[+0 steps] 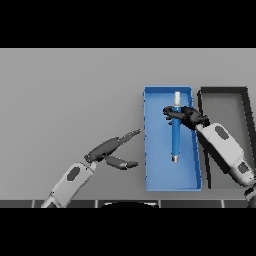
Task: Pick up the blue pipe and place it into the blue bin.
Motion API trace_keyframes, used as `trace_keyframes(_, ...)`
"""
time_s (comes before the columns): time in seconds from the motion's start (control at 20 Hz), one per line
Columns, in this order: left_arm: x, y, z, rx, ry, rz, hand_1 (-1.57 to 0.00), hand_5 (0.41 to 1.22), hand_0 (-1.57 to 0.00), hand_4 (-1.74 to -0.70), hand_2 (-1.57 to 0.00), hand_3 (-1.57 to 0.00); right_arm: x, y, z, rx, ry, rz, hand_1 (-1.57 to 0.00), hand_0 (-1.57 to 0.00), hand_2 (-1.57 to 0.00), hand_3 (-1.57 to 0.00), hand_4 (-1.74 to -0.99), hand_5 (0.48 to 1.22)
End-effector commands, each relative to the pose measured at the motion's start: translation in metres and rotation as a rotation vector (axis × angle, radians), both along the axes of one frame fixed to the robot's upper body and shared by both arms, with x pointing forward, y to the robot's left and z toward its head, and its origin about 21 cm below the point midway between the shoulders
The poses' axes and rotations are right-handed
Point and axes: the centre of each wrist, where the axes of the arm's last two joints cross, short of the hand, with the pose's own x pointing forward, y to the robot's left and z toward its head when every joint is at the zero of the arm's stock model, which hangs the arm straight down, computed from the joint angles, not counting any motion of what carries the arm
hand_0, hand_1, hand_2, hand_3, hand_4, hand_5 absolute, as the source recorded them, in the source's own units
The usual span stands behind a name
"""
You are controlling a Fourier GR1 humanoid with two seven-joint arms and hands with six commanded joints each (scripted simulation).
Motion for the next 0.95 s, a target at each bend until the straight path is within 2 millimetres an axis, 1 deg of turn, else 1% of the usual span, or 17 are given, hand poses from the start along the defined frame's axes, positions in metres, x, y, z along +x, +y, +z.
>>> trace_keyframes(0.0,0.000,0.001,0.001,-0.006,-0.005,0.001,0.00,0.453,0.00,-0.89,0.00,0.00,0.000,0.004,-0.004,-0.044,-0.018,0.027,-0.19,-0.22,-0.19,-0.15,-1.165,0.924)
trace_keyframes(0.05,0.001,0.001,0.002,-0.005,-0.003,0.001,0.00,0.451,0.00,-0.90,0.00,0.00,-0.001,0.007,-0.006,-0.079,-0.032,0.059,-0.16,-0.17,-0.15,-0.12,-1.149,0.887)
trace_keyframes(0.15,0.003,-0.002,0.003,-0.001,-0.001,-0.002,0.00,0.450,0.00,-0.90,0.00,0.00,-0.001,0.006,-0.009,-0.117,-0.063,0.078,-0.10,-0.11,-0.09,-0.08,-1.125,0.821)
trace_keyframes(0.25,0.000,0.001,-0.002,-0.001,0.006,-0.003,0.00,0.455,0.00,-0.91,0.00,0.00,-0.002,0.009,-0.014,-0.115,-0.079,0.074,-0.06,-0.07,-0.06,-0.05,-1.125,0.764)
trace_keyframes(0.3,0.001,-0.005,-0.002,0.002,0.009,-0.001,0.00,0.457,0.00,-0.91,0.00,0.00,0.000,0.006,-0.014,-0.128,-0.076,0.065,-0.05,-0.06,-0.05,-0.04,-1.124,0.738)
trace_keyframes(0.35,0.002,-0.004,-0.002,-0.003,0.001,0.004,0.00,0.458,0.00,-0.91,0.00,0.00,-0.001,0.004,-0.013,-0.153,-0.072,0.063,-0.04,-0.04,-0.04,-0.03,-1.124,0.717)
trace_keyframes(0.4,0.001,-0.005,0.001,-0.018,-0.008,-0.002,0.00,0.459,0.00,-0.91,0.00,0.00,-0.001,0.006,-0.014,-0.143,-0.078,0.061,-0.03,-0.04,-0.03,-0.02,-1.122,0.705)
trace_keyframes(0.45,0.001,-0.008,-0.001,-0.006,0.004,0.005,0.00,0.460,0.00,-0.91,0.00,0.00,0.002,0.002,-0.011,-0.122,-0.092,0.054,-0.03,-0.03,-0.02,-0.02,-1.120,0.702)
trace_keyframes(0.5,0.002,-0.004,0.000,-0.015,0.000,0.004,0.00,0.462,0.00,-0.92,0.00,0.00,0.001,0.001,-0.014,-0.115,-0.097,0.056,-0.02,-0.02,-0.02,-0.02,-1.119,0.695)
trace_keyframes(0.55,-0.001,0.000,-0.003,-0.017,0.003,0.003,0.00,0.464,0.00,-0.92,0.00,0.00,0.000,0.000,-0.015,-0.113,-0.096,0.054,-0.02,-0.02,-0.02,-0.01,-1.123,0.689)
trace_keyframes(0.6,0.000,-0.004,0.000,-0.015,-0.001,-0.002,0.00,0.465,0.00,-0.92,0.00,0.00,-0.001,0.003,-0.015,-0.122,-0.091,0.056,-0.01,-0.01,-0.01,-0.01,-1.127,0.680)
trace_keyframes(0.65,0.001,-0.002,-0.001,-0.013,0.004,0.006,0.00,0.466,0.00,-0.92,0.00,0.00,0.000,0.000,-0.014,-0.127,-0.090,0.058,-0.01,-0.01,-0.01,-0.01,-1.132,0.675)
trace_keyframes(0.75,0.002,-0.007,-0.003,-0.012,0.012,-0.004,0.00,0.467,0.00,-0.92,0.00,0.00,0.001,0.005,-0.014,-0.116,-0.099,0.072,-0.01,-0.01,-0.01,-0.01,-1.129,0.673)
trace_keyframes(0.9,-0.001,-0.006,-0.011,-0.012,0.023,-0.004,0.00,0.468,0.00,-0.92,0.00,0.00,0.000,0.002,-0.017,-0.091,-0.097,0.069,-0.01,-0.01,-0.01,-0.01,-1.129,0.677)
